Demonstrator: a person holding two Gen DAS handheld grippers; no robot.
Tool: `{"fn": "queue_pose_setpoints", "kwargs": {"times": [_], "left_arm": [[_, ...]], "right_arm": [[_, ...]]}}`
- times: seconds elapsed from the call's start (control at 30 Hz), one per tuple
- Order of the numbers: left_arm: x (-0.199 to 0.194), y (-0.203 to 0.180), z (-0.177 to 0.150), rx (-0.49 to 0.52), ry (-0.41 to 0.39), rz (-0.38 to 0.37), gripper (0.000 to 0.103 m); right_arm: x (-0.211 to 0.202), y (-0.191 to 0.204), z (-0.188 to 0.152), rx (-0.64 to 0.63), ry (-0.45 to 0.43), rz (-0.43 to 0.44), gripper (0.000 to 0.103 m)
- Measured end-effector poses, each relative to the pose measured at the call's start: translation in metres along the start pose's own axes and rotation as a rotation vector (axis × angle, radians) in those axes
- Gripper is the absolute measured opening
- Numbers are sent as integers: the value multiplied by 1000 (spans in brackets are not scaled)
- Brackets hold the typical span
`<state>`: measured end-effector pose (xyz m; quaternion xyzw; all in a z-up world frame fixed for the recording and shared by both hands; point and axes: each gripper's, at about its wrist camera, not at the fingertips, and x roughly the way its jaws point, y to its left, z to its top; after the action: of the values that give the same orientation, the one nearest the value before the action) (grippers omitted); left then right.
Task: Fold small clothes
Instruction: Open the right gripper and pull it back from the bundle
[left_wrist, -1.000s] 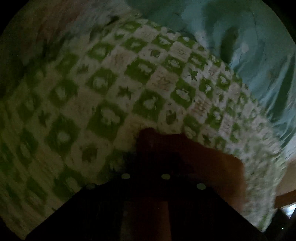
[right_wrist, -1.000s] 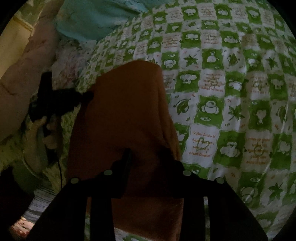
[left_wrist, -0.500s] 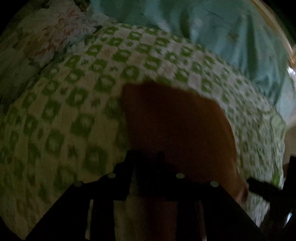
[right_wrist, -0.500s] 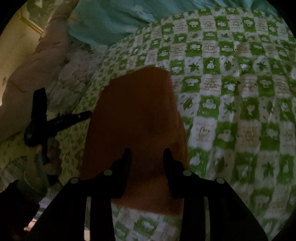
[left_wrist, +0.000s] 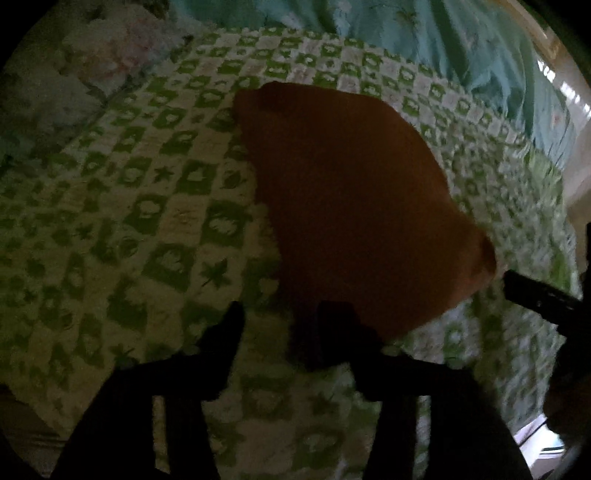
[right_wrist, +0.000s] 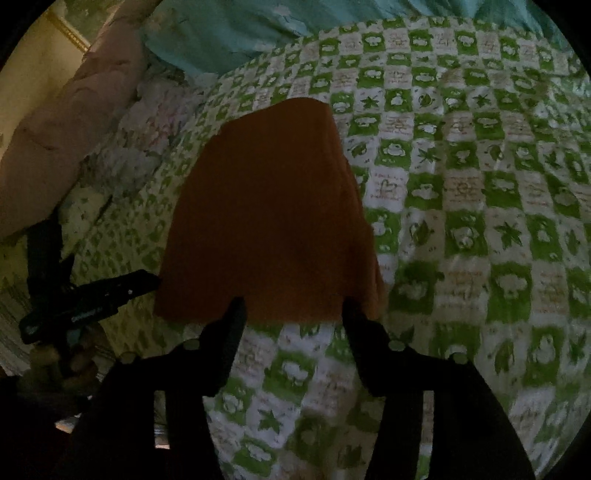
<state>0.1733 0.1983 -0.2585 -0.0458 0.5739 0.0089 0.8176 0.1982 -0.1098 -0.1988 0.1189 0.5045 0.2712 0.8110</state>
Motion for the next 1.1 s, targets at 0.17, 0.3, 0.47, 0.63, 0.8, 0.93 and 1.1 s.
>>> {"fn": "queue_pose_setpoints", "kwargs": {"times": [0.17, 0.3, 0.47, 0.63, 0.8, 0.93, 1.1], "left_arm": [[-19, -3, -19, 76, -48, 58, 68], [-30, -3, -33, 128, -78, 94, 75], [-37, -2, -45, 156, -93, 112, 80], [-38, 0, -47, 169, -98, 109, 81], [-41, -2, -43, 192, -110, 119, 83], [-37, -2, -34, 179, -113, 134, 84], [-29, -1, -26, 157, -111, 160, 84]], "right_arm": [[-12, 14, -24, -66, -18, -45, 69], [-19, 23, -42, -103, -30, -72, 80], [-26, 35, -60, -138, -47, -98, 87], [-28, 48, -66, -181, -55, -111, 88], [-26, 55, -57, -224, -62, -131, 95], [-17, 55, -42, -235, -49, -145, 96], [-3, 57, -25, -247, -27, -150, 96]]}}
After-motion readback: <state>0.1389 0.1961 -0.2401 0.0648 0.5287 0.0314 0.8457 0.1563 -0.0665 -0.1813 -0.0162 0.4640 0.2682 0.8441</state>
